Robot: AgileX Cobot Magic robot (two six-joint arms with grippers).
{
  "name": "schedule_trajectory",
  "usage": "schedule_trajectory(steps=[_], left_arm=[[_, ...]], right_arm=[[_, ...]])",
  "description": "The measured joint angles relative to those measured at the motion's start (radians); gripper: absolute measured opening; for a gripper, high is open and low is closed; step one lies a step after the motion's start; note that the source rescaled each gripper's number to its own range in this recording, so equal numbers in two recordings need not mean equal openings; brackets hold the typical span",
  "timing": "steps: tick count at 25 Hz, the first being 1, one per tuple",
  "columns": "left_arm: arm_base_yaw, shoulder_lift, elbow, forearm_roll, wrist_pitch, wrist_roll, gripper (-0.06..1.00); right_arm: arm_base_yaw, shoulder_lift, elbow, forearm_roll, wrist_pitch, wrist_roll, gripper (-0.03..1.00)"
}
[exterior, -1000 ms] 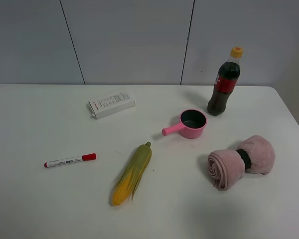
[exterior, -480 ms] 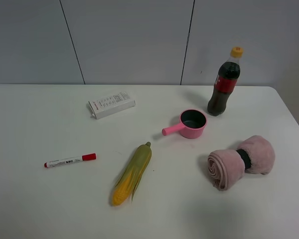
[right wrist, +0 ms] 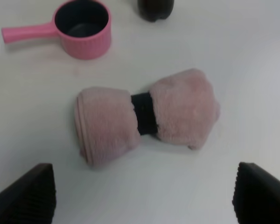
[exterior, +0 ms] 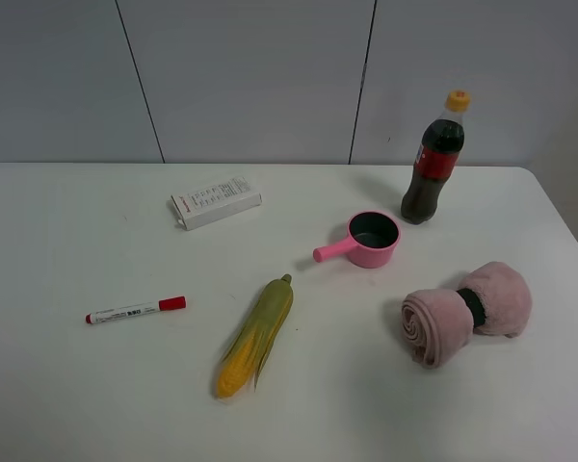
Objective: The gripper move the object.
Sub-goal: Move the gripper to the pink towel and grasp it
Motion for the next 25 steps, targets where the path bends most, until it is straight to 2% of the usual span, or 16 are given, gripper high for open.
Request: schedule_trajectory(steps=[6, 13, 19, 25], left_arm=[[0.000, 0.000, 0.000, 0.000, 0.000, 0.000, 1.00], [0.000, 0.000, 0.000, 0.000, 0.000, 0.000, 1.00], [0.000, 0.000, 0.000, 0.000, 0.000, 0.000, 1.00], [0.000, 0.000, 0.000, 0.000, 0.000, 0.000, 1.00]], right_arm=[[0.000, 0.230, -0.113, 0.008, 0.113, -0.184, 1.00], [0.001, 0.368, -0.257, -0.013, 0.114, -0.486, 1.00], [0.009, 0.498, -0.265, -0.089, 0.112, -0.734, 1.00], [0.009, 0.689, -0.265, -0.070, 0.109, -0.919, 1.00]])
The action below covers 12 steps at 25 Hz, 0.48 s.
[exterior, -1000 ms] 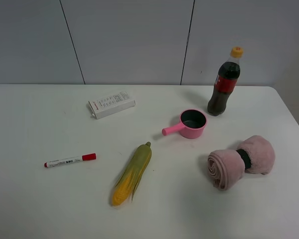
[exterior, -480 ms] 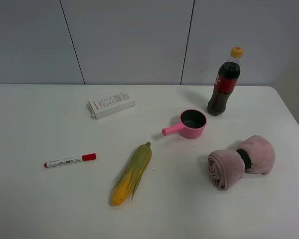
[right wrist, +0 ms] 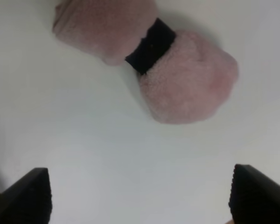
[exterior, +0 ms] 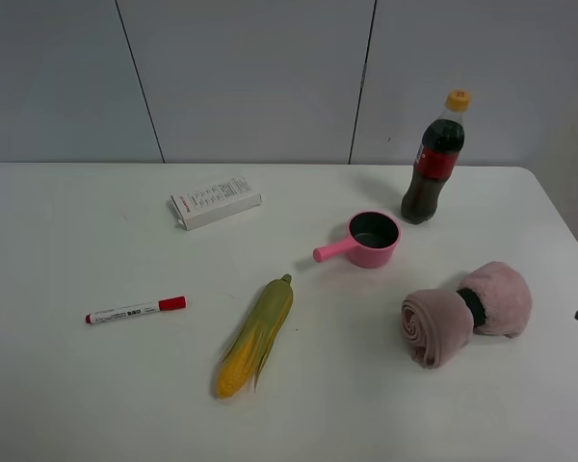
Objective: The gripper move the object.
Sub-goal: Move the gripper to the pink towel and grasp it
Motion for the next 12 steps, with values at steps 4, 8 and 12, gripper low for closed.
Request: schedule_trajectory(steps=[4, 8, 12], left_arm=[[0.000, 0.000, 0.000, 0.000, 0.000, 0.000, 1.00], [0.000, 0.000, 0.000, 0.000, 0.000, 0.000, 1.00], [0.000, 0.000, 0.000, 0.000, 0.000, 0.000, 1.00]], right_arm=[[0.000, 0.061, 0.000, 0.070, -0.001, -0.098, 1.00], [0.000, 0.069, 0.000, 0.145, -0.001, -0.201, 1.00], [0.000, 0.070, 0.000, 0.160, -0.001, -0.239, 1.00]])
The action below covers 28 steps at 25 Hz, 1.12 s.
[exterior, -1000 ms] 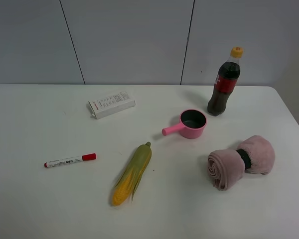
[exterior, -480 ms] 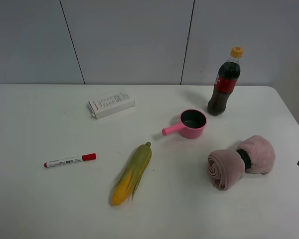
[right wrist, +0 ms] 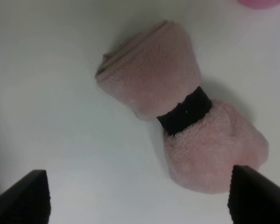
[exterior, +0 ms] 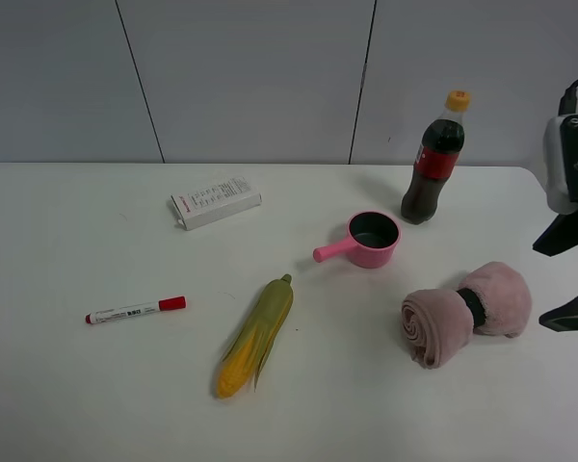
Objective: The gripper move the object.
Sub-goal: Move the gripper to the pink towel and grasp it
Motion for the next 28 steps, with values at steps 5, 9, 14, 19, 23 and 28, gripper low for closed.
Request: schedule_trajectory(steps=[5, 9, 14, 19, 23, 28], left_arm=[[0.000, 0.000, 0.000, 0.000, 0.000, 0.000, 1.00], [0.000, 0.000, 0.000, 0.000, 0.000, 0.000, 1.00], [0.000, 0.000, 0.000, 0.000, 0.000, 0.000, 1.00], [0.000, 0.000, 0.000, 0.000, 0.000, 0.000, 1.00], [0.000, 0.000, 0.000, 0.000, 0.000, 0.000, 1.00], [0.000, 0.000, 0.000, 0.000, 0.000, 0.000, 1.00]], right_arm=[[0.000, 0.000, 0.000, 0.002, -0.002, -0.074, 1.00], [0.000, 0.002, 0.000, 0.002, -0.009, -0.150, 1.00], [0.000, 0.069, 0.000, 0.002, -0.013, -0.165, 1.00], [0.000, 0.199, 0.000, -0.003, -0.109, -0.207, 1.00], [0.000, 0.298, 0.000, -0.055, -0.190, -0.269, 1.00], [0.000, 0.369, 0.000, -0.100, -0.231, -0.388, 1.00]])
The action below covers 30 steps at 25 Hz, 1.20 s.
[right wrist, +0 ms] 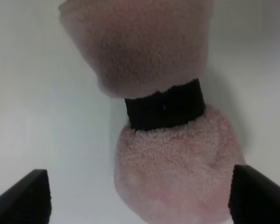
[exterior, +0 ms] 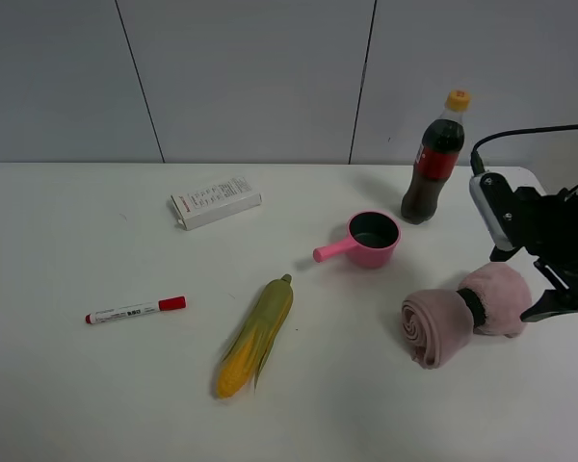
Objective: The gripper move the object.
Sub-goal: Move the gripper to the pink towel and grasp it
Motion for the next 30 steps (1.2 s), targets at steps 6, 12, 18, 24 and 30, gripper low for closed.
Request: schedule_trajectory(steps=[6, 12, 18, 24, 30], left_arm=[[0.000, 0.000, 0.000, 0.000, 0.000, 0.000, 1.00], [0.000, 0.000, 0.000, 0.000, 0.000, 0.000, 1.00], [0.000, 0.000, 0.000, 0.000, 0.000, 0.000, 1.00], [0.000, 0.000, 0.000, 0.000, 0.000, 0.000, 1.00], [0.000, 0.000, 0.000, 0.000, 0.000, 0.000, 1.00]], right_arm=[[0.027, 0.068, 0.000, 0.001, -0.032, -0.080, 1.00], [0.076, 0.156, 0.000, -0.012, -0.081, -0.065, 1.00], [0.087, 0.203, 0.000, -0.077, -0.147, -0.056, 1.00], [0.087, 0.258, -0.001, -0.103, -0.176, -0.056, 1.00], [0.087, 0.306, -0.001, -0.104, -0.225, -0.056, 1.00]])
